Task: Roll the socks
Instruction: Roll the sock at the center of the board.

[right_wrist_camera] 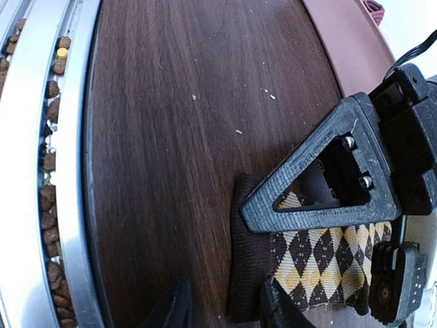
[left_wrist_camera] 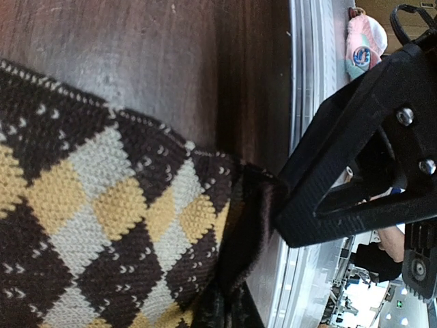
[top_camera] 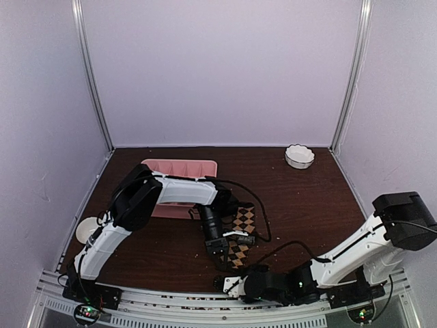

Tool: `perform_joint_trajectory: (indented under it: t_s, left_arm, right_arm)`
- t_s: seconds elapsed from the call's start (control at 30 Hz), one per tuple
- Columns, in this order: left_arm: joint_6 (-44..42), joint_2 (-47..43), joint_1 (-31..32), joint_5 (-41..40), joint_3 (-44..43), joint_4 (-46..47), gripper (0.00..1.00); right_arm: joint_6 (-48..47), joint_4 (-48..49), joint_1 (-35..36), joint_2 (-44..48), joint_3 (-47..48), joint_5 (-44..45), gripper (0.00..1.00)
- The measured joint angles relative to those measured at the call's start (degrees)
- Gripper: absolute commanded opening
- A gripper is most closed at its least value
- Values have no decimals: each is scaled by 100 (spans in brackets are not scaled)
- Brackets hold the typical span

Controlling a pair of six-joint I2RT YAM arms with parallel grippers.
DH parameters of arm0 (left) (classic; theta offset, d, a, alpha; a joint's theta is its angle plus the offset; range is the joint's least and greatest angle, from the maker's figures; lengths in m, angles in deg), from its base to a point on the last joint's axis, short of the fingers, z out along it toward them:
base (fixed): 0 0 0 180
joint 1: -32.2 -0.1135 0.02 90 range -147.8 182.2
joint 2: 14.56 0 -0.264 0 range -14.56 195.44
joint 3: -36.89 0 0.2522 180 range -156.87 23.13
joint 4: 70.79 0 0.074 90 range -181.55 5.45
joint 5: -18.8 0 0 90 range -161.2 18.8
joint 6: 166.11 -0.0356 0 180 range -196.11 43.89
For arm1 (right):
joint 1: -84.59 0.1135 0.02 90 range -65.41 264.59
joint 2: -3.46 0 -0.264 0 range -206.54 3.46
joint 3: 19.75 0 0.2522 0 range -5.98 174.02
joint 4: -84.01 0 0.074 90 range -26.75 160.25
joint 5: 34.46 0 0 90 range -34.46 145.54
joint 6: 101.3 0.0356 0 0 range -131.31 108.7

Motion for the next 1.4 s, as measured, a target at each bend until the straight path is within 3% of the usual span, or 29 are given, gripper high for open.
perform_joint_trajectory:
  t_s: [0.53, 0.83, 0.93, 1.07, 1.17, 1.4]
  left_arm:
    - [-72, 96, 0, 55, -68, -238, 0]
    - [-136, 96, 0, 55, -79, -254, 0]
    - [-205, 94, 0, 48, -76, -260, 8]
    - [-310, -2, 0, 44, 33, -251, 29]
    - [-317, -345, -2, -186, 328, -59, 38]
    - [-251, -1858, -280, -1093, 1648, 1355, 40]
  right_arm:
    - [22, 343, -227, -223, 0, -238, 5]
    - [616, 387, -496, -232, 0, -501, 0]
    - [898, 415, -656, -212, 0, -745, 0]
    - [1331, 424, -922, -140, -4, -1329, 0]
    - [1694, 546, -1102, -52, -111, -1899, 0]
    - [3204, 1580, -1545, 160, -844, -3263, 0]
